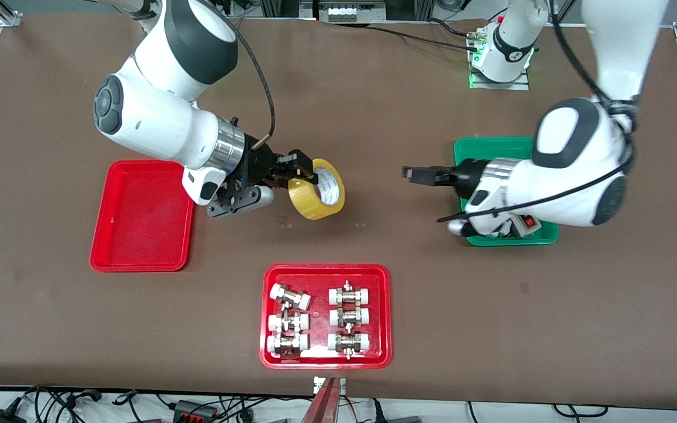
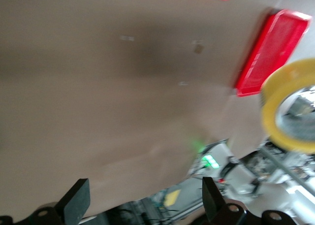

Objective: Left arm passes tape to right arm into tray
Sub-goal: 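Open the left gripper and withdraw while the right gripper carries the tape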

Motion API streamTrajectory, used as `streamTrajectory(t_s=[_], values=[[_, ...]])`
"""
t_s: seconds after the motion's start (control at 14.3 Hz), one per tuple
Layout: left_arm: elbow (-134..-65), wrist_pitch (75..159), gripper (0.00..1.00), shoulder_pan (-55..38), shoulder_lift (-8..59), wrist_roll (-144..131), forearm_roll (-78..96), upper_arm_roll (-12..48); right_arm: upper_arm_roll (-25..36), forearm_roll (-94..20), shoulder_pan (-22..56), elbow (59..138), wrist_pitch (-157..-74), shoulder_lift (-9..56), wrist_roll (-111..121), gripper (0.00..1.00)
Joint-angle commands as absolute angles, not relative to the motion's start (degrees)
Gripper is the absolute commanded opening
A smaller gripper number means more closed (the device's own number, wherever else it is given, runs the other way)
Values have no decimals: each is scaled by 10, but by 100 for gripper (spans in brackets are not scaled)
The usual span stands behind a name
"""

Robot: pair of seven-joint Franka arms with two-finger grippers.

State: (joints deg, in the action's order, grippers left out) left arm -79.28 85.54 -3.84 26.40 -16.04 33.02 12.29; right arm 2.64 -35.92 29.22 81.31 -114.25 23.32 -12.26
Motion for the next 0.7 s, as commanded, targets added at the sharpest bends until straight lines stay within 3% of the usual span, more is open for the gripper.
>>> streamTrajectory(t_s=[0.0,0.28,0.63], values=[[-768,802,100,-8,252,-79,233,123,24,-358,232,833,-1120,234,-90,39],[-768,801,100,-5,209,-2,38,124,25,-357,123,837,-1044,264,-84,39],[-744,795,100,5,168,46,-26,123,25,-355,-28,837,-973,323,15,39]])
